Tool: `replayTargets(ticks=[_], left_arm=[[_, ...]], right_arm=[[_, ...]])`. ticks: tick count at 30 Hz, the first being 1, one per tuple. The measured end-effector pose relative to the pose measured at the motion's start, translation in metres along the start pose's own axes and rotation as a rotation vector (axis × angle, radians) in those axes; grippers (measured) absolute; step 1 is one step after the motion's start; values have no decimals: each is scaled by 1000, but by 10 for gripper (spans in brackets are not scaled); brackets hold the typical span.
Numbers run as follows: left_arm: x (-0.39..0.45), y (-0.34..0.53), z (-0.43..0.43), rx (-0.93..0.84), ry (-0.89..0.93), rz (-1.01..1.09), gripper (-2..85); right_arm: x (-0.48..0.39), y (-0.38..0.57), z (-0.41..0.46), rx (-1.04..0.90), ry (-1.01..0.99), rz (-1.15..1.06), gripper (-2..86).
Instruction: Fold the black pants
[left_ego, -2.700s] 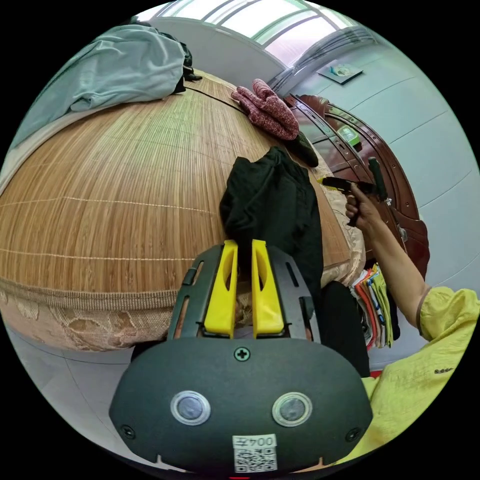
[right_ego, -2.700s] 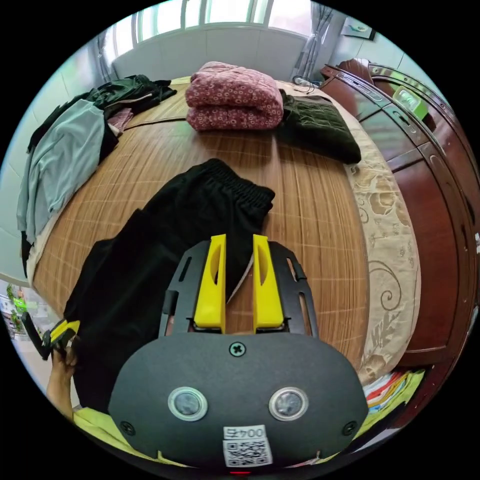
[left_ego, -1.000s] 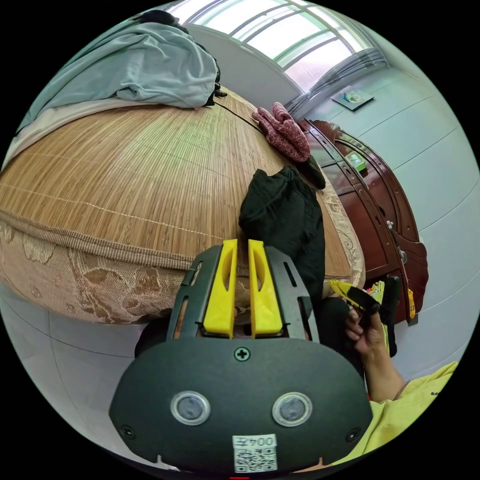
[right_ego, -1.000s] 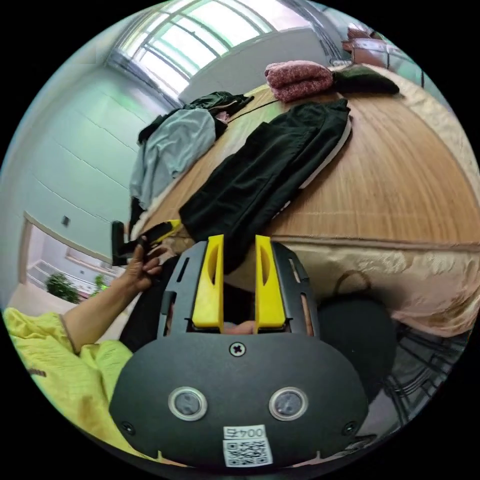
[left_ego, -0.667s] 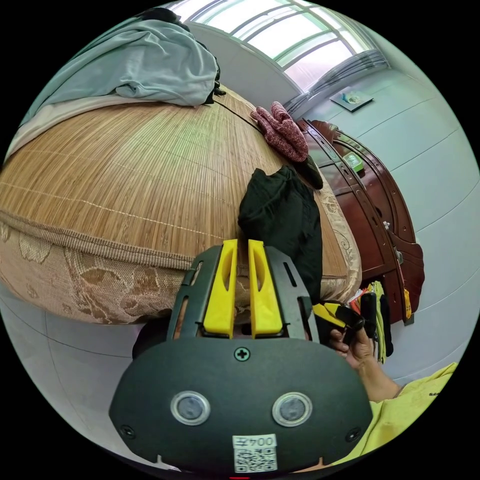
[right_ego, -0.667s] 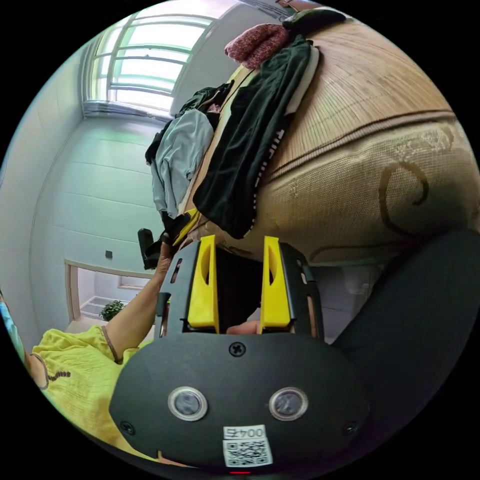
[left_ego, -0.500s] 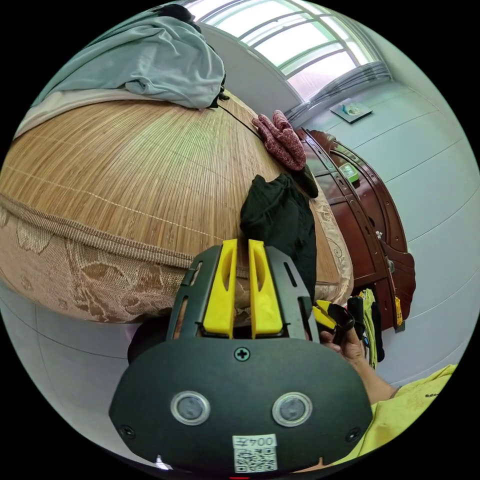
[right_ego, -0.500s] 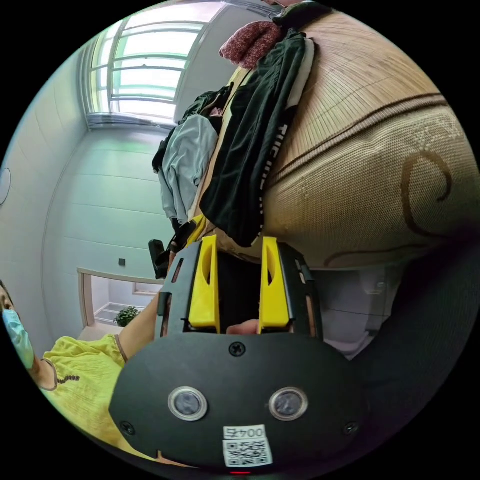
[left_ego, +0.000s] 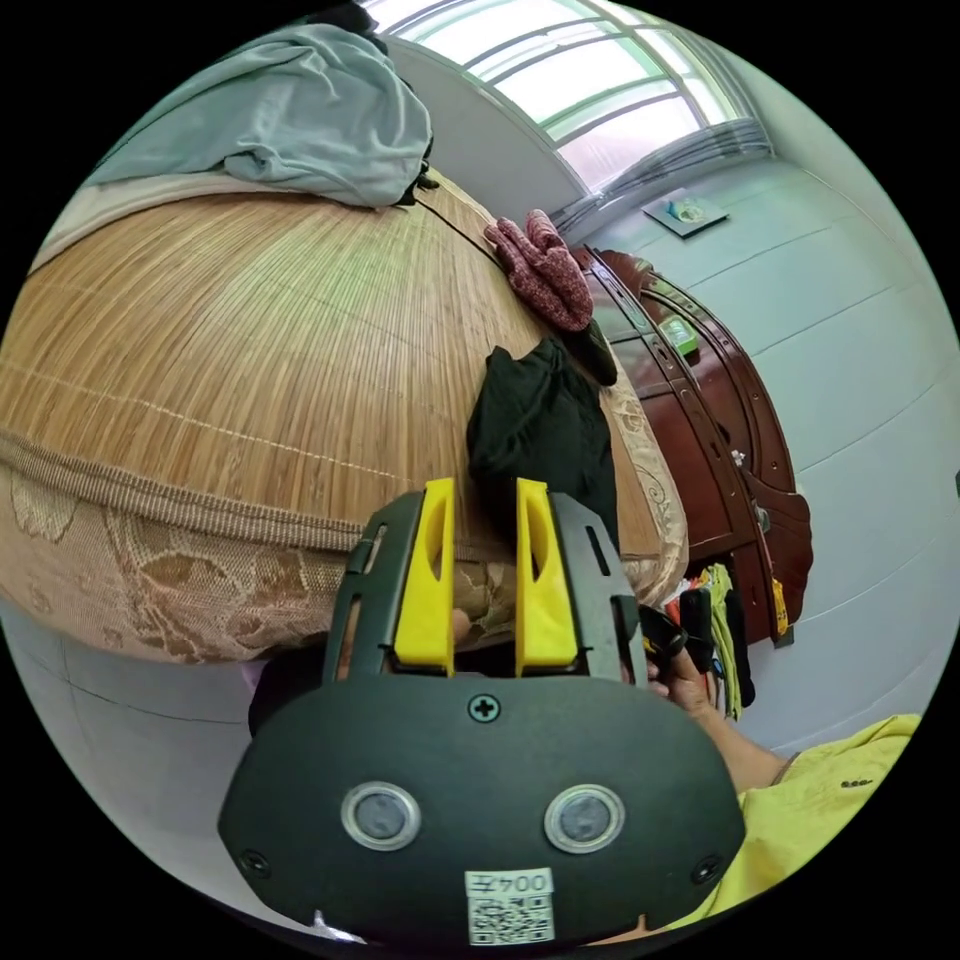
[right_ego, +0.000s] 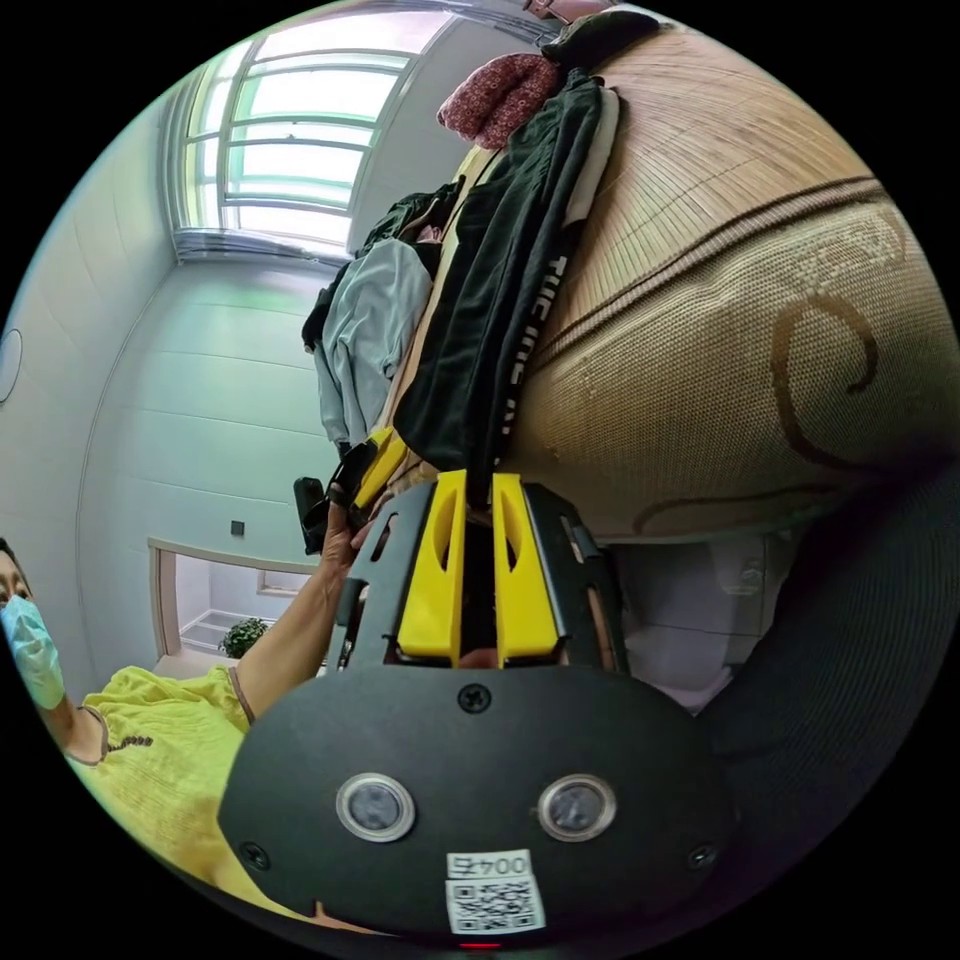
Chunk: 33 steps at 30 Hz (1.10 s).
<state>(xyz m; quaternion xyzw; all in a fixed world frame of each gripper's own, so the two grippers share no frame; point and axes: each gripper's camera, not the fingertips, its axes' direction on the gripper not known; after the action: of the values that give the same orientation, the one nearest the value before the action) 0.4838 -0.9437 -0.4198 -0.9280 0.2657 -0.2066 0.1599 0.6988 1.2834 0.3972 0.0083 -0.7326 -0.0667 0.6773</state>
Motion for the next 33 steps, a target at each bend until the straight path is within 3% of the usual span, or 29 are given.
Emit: replayTargets(ticks=[9, 13, 22, 33], left_arm=[[-28, -38, 9, -53, 165, -110, 100], [-31, -51, 18, -100, 210, -109, 76], [-14, -44, 7, -93, 163, -119, 26], [58, 36, 45, -161, 136, -155, 20]], right_arm=[[-10, -8, 5, -33, -9, -13, 96], [-25, -20, 15, -50, 24, -29, 69], [-64, -38, 2, -88, 130, -40, 47], [-67, -55, -49, -185, 340, -35, 46]])
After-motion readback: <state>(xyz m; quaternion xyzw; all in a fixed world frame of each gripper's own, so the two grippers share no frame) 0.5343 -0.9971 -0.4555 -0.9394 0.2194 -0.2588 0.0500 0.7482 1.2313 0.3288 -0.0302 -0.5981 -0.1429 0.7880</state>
